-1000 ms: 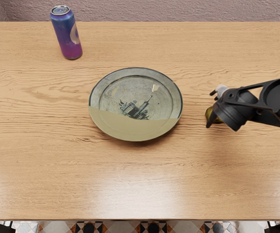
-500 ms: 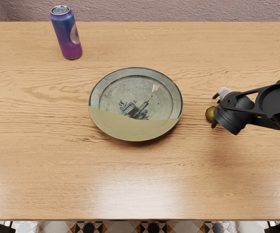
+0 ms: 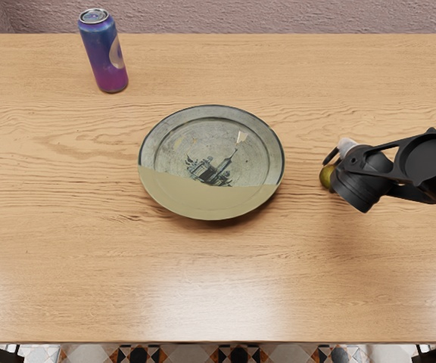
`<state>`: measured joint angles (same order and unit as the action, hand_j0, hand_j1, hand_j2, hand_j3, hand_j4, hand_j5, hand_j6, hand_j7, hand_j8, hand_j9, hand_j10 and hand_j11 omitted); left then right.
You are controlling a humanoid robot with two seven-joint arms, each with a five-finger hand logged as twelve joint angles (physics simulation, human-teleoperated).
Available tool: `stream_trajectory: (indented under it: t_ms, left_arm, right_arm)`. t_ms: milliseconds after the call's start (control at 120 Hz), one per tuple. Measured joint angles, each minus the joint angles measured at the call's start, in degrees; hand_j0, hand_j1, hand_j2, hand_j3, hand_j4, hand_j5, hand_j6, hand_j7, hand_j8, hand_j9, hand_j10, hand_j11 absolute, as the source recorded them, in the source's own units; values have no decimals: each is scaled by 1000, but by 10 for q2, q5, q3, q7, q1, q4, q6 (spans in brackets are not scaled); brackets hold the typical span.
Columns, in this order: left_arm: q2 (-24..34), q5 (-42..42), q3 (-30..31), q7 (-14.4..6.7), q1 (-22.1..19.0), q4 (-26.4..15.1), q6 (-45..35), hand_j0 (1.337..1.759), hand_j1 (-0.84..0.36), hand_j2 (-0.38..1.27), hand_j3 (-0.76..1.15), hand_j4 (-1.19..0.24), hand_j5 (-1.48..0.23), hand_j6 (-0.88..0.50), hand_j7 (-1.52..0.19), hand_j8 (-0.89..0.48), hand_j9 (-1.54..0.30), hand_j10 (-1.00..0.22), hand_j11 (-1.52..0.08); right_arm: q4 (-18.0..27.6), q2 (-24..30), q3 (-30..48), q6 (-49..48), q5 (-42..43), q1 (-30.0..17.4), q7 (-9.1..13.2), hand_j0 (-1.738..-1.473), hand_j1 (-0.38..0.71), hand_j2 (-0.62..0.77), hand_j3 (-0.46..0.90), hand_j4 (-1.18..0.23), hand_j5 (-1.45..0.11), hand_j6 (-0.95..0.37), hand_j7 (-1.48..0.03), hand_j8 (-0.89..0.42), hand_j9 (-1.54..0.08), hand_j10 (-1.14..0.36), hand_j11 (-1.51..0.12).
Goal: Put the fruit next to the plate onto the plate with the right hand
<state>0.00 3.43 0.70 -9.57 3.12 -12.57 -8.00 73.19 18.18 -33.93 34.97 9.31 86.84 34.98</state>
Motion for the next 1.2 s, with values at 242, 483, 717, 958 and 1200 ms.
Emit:
stream_trajectory:
  t_ms: [242,483,717,958,1200]
  left_arm:
    - [0,0,0,0,0,0,0,1658,349,0,0,0,-1,-1,0,0,0,0,0]
    - [0,0,0,0,0,0,0,1658,349,0,0,0,-1,-1,-1,0,-1,0,-1]
    - [0,0,0,0,0,0,0,1658,348,0,0,-1,-1,-1,-1,-1,-1,0,-1]
    - [0,0,0,0,0,0,0,1658,349,0,0,0,-1,-1,-1,-1,-1,0,-1]
    - [0,0,0,0,0,0,0,1658,349,0,0,0,0,-1,0,-1,0,0,0]
  right_arm:
    - [0,4,5,-3,0,0,0,-1648,203,77,1,-569,-1055,-355,-1000,-384,-1044,-578,-1054]
    - [-2,47,85,-4,0,1,1,-1645,183,43,1,-529,-1159,-316,-1093,-338,-1149,-614,-1158]
    - [-4,80,279,-27,5,-32,1,-1646,222,136,2,-543,-1184,-291,-1121,-328,-1159,-741,-1164]
    - [-62,-57,361,-39,24,-40,0,-1652,258,164,2,-500,-1229,-240,-1130,-257,-1202,-783,-1215]
    - [-70,-90,374,-35,41,-42,0,-1655,62,152,0,-346,-766,-195,-715,-196,-756,-546,-762]
